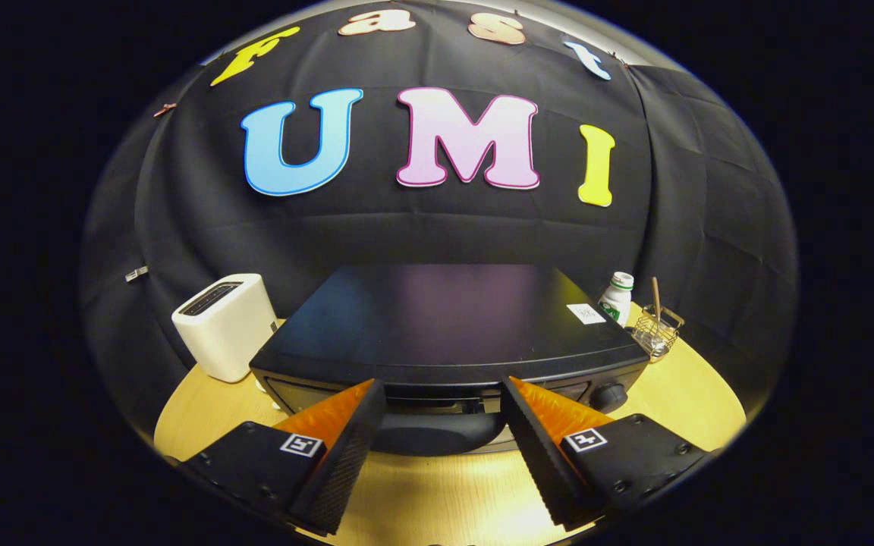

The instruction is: Open the toaster oven, put the food inside, and close the toaster oven door.

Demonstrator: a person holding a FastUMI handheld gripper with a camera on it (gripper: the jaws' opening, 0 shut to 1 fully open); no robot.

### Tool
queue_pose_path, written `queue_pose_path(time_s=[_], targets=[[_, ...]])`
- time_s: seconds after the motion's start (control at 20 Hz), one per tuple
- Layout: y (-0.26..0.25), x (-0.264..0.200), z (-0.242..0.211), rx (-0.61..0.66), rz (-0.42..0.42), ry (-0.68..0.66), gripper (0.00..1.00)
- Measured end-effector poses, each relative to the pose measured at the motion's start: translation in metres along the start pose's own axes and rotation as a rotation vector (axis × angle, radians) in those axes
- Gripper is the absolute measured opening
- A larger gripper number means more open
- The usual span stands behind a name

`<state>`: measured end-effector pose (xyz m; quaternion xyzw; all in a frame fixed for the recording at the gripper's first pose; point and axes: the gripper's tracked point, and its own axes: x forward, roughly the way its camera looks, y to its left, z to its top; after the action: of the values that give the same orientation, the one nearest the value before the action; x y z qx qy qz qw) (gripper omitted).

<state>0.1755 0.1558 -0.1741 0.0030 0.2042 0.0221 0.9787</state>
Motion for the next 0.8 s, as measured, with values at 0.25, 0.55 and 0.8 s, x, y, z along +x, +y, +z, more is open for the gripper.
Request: queue_pose_path(time_s=[0.25, 0.55, 0.8], targets=[[0.000, -0.031, -0.024, -0.053, 0.009, 0.045, 0.99], [0.000, -0.065, -0.072, -0.054, 0.029, 0.110, 0.98], [0.007, -0.083, -0.168, 0.007, 0.081, 0.354, 0.99]])
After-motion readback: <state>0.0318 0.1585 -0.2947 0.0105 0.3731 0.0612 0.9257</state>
